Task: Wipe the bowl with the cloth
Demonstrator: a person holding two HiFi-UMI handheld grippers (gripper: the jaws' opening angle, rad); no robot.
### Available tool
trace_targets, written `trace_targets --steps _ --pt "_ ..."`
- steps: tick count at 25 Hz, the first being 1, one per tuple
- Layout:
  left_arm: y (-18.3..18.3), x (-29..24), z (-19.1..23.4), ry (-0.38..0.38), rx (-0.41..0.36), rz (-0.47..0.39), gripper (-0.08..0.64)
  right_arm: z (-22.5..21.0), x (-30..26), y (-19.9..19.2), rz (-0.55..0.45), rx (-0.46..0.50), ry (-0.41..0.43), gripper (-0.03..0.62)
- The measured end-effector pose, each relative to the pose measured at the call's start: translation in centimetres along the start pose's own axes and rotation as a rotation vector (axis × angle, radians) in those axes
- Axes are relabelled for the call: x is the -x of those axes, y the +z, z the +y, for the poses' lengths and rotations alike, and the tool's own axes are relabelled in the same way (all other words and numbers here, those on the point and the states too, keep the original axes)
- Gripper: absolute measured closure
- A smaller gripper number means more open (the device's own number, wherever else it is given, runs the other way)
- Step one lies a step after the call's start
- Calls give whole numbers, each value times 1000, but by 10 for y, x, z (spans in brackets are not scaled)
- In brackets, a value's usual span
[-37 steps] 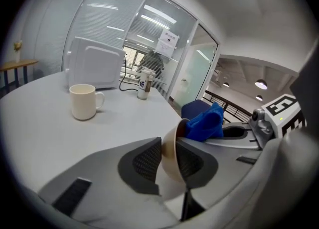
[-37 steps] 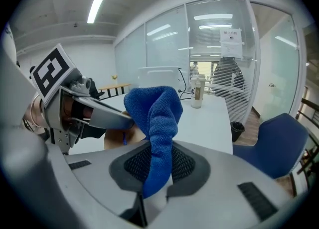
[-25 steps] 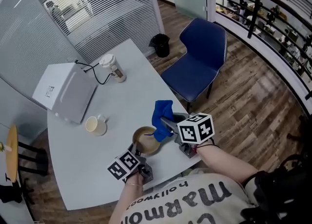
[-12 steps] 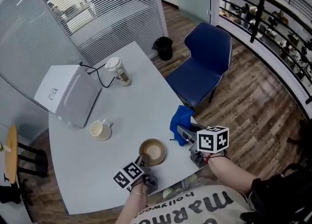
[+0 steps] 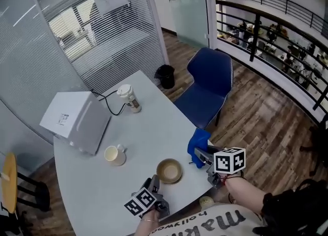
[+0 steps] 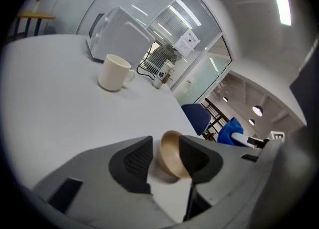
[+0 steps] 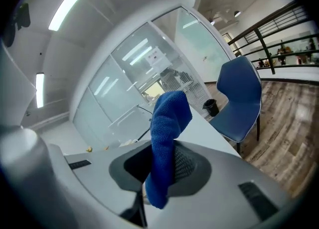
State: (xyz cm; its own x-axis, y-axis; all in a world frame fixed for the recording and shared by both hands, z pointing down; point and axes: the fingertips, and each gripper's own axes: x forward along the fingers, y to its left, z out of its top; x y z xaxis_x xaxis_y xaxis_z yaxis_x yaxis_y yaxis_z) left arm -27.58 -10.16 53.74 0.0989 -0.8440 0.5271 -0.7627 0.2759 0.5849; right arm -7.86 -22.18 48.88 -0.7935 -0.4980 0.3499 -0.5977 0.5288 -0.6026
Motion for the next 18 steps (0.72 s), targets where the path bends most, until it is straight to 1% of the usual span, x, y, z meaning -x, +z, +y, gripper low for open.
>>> trace_targets --steps 1,2,3,5,6,7,9,11,12,14,15,18 --pt "4 12 2 12 -27 -6 432 4 3 1 -9 7 -13 532" --pt "8 24 3 9 -53 -16 526 8 5 1 -16 11 -27 531" --pt "13 36 1 -12 -77 -32 557 12 7 1 -22 15 -41 531" --pt "20 59 -1 -76 -97 -64 557 23 12 1 -37 28 -60 532" --pt "22 69 1 -95 -94 -75 557 29 15 1 -45 37 -65 532" --pt "23 77 6 -99 -88 -84 557 34 18 1 -54 47 -70 532" --pt "23 88 23 -66 -76 -89 557 42 23 -2 -68 57 -82 532" --pt "18 94 42 -23 -52 -76 557 49 27 -9 -71 46 -87 532" --pt "14 96 48 -14 -36 -66 557 52 30 -13 -71 36 -89 531" --pt "5 102 53 -19 -8 -49 558 56 37 -22 -74 31 -108 532" --pt "1 105 53 -24 -6 -40 557 57 40 -26 -74 29 -118 532" --pt "-7 110 52 -42 -67 -18 557 63 49 -41 -65 19 -132 532"
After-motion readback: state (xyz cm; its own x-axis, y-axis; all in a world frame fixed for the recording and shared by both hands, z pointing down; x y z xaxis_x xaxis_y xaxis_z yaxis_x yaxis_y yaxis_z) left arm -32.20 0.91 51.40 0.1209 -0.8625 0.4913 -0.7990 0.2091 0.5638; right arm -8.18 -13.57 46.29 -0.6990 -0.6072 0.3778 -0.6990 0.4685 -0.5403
